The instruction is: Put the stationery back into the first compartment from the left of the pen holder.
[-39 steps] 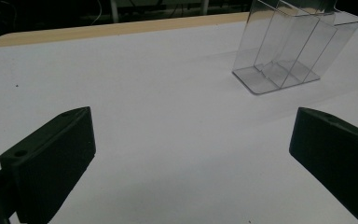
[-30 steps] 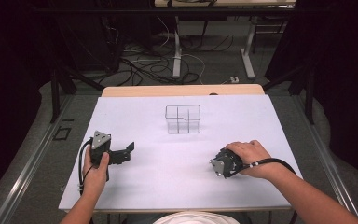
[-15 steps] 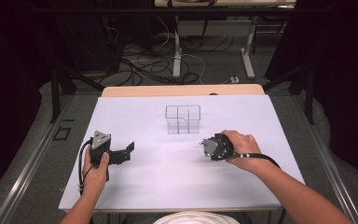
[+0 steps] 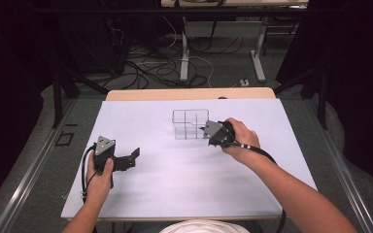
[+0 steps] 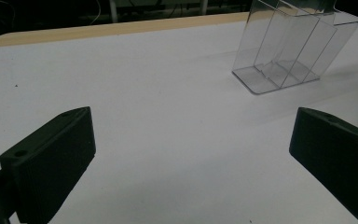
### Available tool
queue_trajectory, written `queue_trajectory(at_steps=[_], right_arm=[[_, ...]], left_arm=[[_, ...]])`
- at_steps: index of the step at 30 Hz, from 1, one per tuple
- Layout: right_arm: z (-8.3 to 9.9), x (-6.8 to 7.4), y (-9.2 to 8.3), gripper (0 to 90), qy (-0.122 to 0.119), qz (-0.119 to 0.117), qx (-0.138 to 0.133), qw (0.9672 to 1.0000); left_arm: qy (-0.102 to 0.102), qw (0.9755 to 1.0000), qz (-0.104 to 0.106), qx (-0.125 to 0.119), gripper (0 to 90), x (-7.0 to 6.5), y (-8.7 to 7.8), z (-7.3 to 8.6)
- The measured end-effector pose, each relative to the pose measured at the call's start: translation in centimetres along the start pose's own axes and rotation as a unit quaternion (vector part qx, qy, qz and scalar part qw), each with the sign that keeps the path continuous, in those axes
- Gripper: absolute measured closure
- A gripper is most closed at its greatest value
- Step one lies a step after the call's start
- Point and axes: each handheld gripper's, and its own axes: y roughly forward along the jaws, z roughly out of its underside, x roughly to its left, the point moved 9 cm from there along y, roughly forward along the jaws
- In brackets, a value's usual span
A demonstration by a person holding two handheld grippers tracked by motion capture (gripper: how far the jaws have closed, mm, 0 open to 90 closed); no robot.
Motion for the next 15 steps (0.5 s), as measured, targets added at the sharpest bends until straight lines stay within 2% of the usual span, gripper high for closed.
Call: queue_trajectory(at_steps=[2,6,15], right_arm=[[-0.5,-0.5,0.1,79.6,0.014,0.003,-0.006,0.9999],[-1.7,-1.6,0.1,79.6,0.025,0.01,-0.004,0.9996],[-4.4,-3.7,0.7,79.6,0.049,0.023,-0.021,0.9983]], left_arm=[[0.001,1.0,0.001,-0.001,0.0,0.0,0.0,0.0],[-0.001,1.0,0.001,-0.001,0.0,0.0,0.0,0.0],[-0.004,1.0,0.001,-0.001,0.0,0.1,0.1,-0.1]])
